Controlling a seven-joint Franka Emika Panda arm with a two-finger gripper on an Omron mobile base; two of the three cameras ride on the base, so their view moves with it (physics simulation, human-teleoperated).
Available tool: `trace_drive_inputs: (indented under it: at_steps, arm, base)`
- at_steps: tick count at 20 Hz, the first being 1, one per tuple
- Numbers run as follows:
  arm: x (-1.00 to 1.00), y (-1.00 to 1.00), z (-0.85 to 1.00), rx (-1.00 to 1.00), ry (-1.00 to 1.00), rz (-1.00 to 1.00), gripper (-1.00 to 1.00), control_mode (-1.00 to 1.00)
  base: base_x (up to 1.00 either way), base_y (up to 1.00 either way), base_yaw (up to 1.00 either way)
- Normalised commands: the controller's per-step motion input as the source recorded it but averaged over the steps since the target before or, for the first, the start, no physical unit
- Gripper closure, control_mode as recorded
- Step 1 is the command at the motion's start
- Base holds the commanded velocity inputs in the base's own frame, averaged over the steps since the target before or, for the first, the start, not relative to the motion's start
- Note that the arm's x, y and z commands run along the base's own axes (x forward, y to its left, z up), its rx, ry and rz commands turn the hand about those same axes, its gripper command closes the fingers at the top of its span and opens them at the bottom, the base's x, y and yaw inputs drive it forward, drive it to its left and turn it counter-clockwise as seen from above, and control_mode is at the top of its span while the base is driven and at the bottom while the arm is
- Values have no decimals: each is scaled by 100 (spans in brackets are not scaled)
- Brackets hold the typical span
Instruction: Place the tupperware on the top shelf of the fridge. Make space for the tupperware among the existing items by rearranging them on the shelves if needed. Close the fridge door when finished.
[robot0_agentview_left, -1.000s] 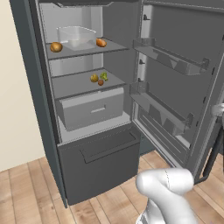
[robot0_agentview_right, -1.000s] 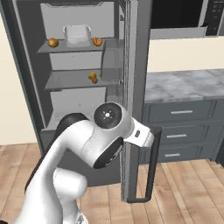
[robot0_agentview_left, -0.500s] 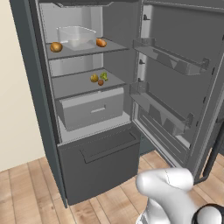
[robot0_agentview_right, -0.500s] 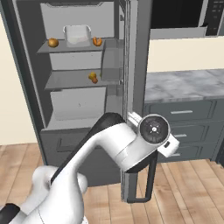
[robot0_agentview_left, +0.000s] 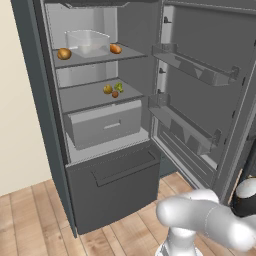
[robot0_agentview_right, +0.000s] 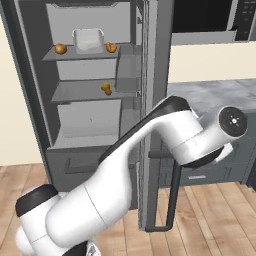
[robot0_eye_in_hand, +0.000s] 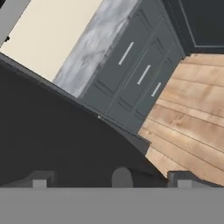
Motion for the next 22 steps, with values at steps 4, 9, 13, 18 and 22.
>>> trace_drive_inputs:
  at_steps: [4,9,13,18,22]
  arm:
    - [57,0,0,9,0,0,-100,-100]
    - [54,0,0,15,0,0,-100,-100]
    - [41,0,-8,17,-4,2,-100,-100]
    - [31,2,-16,17,-5,5,-100,-100]
    - [44,18,-5,16,-4,6,-100,-100]
  base:
    - [0,0,0]
    - [0,0,0]
    - [0,0,0]
    - [0,0,0]
    - [0,0,0]
